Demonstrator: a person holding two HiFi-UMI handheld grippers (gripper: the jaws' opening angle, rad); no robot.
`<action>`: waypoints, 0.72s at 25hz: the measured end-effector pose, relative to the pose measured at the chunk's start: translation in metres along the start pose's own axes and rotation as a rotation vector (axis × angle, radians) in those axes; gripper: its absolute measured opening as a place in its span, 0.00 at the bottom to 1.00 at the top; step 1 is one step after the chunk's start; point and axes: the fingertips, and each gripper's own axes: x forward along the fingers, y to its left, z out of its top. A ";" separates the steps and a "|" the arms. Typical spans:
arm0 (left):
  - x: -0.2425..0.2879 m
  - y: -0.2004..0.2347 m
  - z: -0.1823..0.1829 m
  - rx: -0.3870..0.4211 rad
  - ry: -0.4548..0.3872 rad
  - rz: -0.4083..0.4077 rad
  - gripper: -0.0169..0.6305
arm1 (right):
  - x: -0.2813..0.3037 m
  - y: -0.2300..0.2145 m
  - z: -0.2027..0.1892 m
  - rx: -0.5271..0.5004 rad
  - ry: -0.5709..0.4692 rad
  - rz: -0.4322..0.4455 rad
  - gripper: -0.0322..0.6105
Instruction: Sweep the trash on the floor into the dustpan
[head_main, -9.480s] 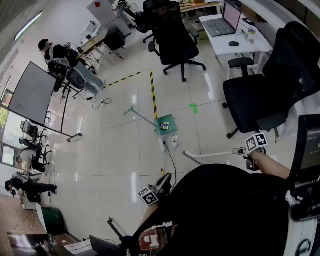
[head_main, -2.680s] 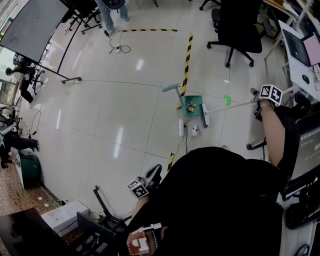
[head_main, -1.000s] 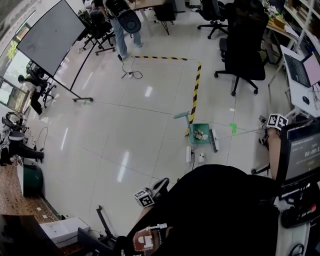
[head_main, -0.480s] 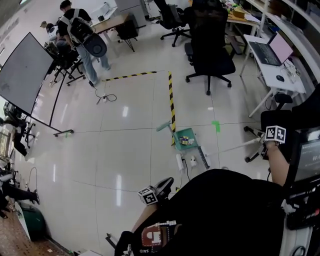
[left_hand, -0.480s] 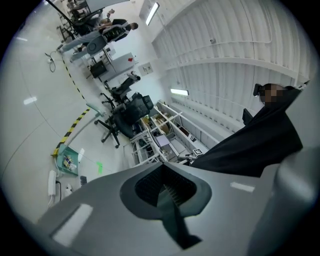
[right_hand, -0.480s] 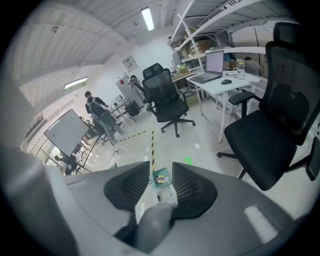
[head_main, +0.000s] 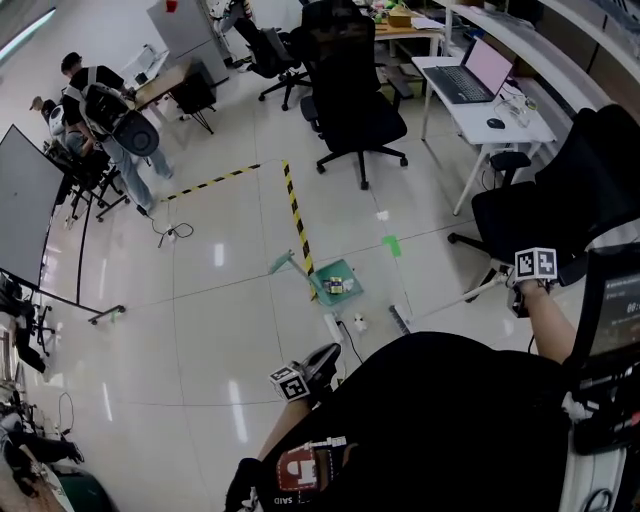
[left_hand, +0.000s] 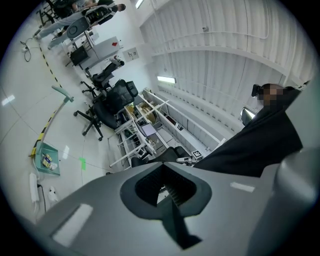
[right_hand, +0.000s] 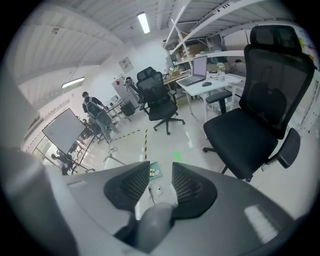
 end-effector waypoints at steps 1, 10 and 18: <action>0.004 -0.007 -0.006 0.008 0.002 0.003 0.03 | -0.007 -0.010 -0.005 -0.002 -0.004 0.005 0.26; 0.041 -0.108 -0.123 0.051 -0.046 0.065 0.03 | -0.101 -0.101 -0.070 -0.024 -0.036 0.115 0.26; 0.060 -0.242 -0.258 0.015 -0.140 0.112 0.03 | -0.213 -0.188 -0.148 -0.031 -0.008 0.212 0.26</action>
